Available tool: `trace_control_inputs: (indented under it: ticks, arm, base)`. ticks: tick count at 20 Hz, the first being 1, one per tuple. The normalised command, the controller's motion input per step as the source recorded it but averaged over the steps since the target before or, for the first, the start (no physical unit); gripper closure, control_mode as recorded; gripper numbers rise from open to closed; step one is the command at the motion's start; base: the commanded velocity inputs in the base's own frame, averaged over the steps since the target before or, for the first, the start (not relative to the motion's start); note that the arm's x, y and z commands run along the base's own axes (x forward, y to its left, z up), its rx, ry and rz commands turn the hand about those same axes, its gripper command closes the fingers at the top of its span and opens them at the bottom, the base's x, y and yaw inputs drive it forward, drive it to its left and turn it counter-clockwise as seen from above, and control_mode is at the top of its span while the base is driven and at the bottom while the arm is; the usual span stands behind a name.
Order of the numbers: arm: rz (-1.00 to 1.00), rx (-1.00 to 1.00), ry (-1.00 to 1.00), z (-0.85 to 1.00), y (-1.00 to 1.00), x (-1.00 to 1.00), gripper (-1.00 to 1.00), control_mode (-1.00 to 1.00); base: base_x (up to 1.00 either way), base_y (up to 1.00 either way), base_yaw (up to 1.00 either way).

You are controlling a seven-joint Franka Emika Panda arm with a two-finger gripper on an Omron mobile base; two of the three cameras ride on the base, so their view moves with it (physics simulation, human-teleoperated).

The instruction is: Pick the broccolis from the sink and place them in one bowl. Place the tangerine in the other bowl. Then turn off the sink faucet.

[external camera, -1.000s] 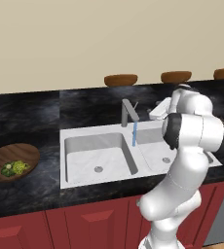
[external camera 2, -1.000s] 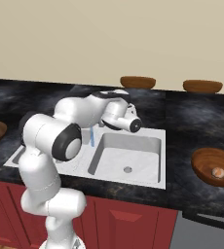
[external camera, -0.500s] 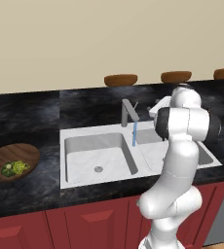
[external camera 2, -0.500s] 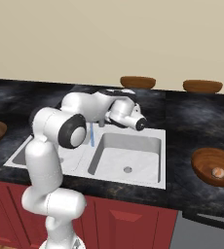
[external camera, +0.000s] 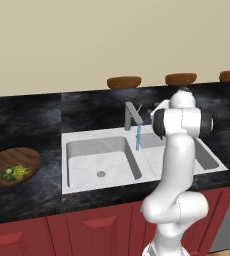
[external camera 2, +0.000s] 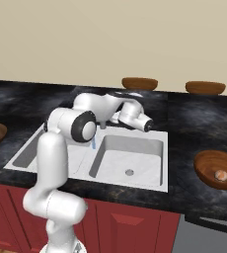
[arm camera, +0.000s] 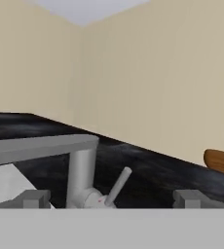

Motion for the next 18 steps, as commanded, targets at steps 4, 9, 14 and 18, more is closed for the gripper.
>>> trace_control_inputs:
  ticks: [4,9,14,18]
  arm:
    - [0.04,0.06,0.00,-0.09,0.01,0.41,-1.00,-1.00]
    - [0.00,0.04,0.00,-0.04,0.22,0.33,-1.00,-1.00]
    - [0.00,0.00,0.00,-0.17,0.25,0.17,-1.00,-1.00]
    - [0.00,0.00,0.00,-0.13,0.03,0.18,-1.00,-1.00]
  base:
    - [0.00,0.00,0.00]
    - [0.00,0.00,0.00]
    - [0.00,0.00,0.00]
    - [0.00,0.00,0.00]
